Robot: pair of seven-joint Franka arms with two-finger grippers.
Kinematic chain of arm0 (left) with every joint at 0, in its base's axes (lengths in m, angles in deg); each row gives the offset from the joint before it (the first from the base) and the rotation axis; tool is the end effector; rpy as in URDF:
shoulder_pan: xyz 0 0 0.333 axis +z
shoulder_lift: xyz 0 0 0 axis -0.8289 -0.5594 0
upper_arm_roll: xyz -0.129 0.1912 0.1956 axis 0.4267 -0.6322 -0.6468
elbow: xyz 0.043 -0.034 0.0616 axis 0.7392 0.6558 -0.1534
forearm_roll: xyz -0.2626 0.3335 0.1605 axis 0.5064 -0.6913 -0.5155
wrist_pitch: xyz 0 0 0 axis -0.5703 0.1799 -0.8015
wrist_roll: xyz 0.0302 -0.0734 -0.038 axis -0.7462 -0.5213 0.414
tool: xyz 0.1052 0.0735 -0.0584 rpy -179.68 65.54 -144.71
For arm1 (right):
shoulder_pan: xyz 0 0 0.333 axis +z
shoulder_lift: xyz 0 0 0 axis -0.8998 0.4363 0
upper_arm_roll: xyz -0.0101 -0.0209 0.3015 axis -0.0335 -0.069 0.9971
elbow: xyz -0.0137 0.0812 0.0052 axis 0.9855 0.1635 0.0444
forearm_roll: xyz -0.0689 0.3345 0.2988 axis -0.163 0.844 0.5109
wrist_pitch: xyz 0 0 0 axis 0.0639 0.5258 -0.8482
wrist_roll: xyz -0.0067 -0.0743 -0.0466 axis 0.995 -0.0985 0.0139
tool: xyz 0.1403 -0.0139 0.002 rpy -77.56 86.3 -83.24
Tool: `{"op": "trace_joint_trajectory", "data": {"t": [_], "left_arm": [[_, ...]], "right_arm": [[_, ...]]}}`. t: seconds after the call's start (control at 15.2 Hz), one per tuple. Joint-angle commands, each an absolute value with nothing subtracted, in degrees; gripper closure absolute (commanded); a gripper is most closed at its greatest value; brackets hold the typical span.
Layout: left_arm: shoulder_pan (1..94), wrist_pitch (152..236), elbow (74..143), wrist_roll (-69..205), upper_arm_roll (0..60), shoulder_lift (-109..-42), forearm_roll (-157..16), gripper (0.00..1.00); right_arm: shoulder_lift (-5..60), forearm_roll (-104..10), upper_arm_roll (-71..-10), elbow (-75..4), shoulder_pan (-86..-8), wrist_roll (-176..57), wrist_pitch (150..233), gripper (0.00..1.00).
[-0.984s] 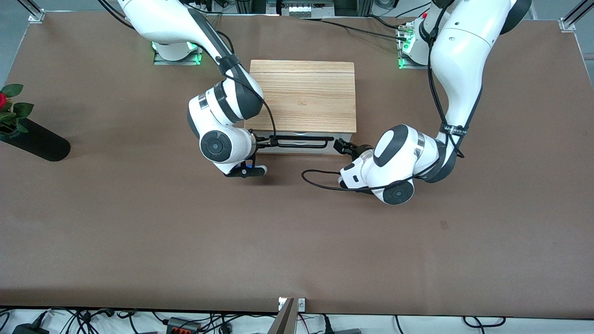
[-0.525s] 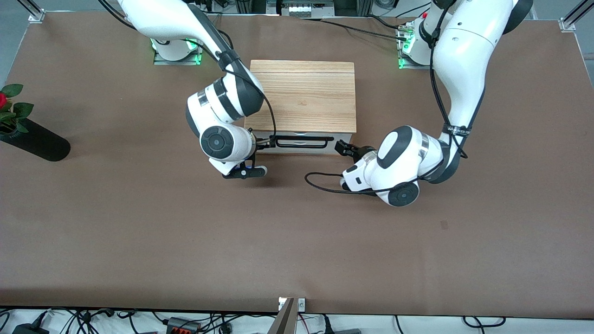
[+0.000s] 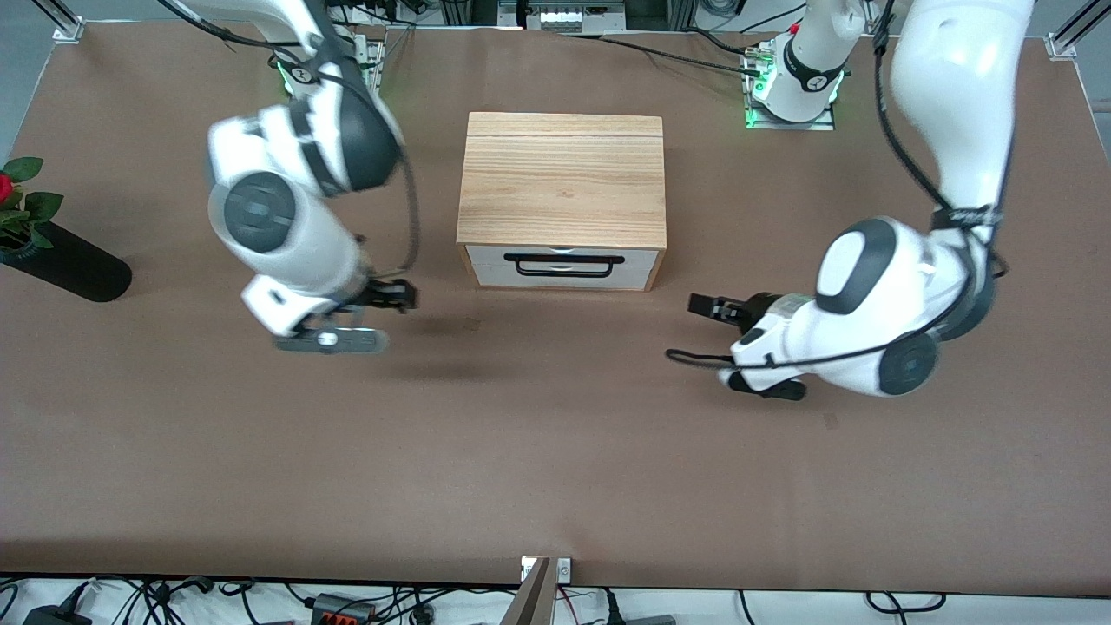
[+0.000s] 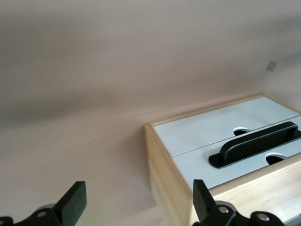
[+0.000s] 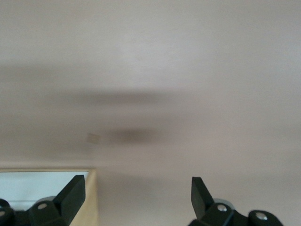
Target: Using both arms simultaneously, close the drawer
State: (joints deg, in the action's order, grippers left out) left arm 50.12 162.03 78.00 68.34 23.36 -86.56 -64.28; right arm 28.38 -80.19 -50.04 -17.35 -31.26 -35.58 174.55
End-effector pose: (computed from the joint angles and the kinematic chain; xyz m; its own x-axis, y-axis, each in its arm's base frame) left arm 0.6990 -0.2312 0.3410 0.9088 -0.1989 -0.3668 -0.0726 -0.9411 0.3303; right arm 0.6774 0.2547 0.4053 0.9976 -0.0081 -0.0690 -0.0032 -0.9975 0.0711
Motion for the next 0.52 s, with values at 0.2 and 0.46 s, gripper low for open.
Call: {"op": "trace_joint_trajectory", "data": {"t": [0.2,0.46], "left_arm": [[58.08,151.64,79.05,66.91,23.03,-77.57,-66.49,0.00],[60.46,153.64,78.88,67.09,23.29,-73.52,-68.42,0.00]], "right_arm": [[20.05,-80.80,-56.38,-18.65,-34.41,-51.56,164.12,0.00],[14.96,-81.76,-54.89,-22.50,-40.47,-59.42,163.49,0.00]]}}
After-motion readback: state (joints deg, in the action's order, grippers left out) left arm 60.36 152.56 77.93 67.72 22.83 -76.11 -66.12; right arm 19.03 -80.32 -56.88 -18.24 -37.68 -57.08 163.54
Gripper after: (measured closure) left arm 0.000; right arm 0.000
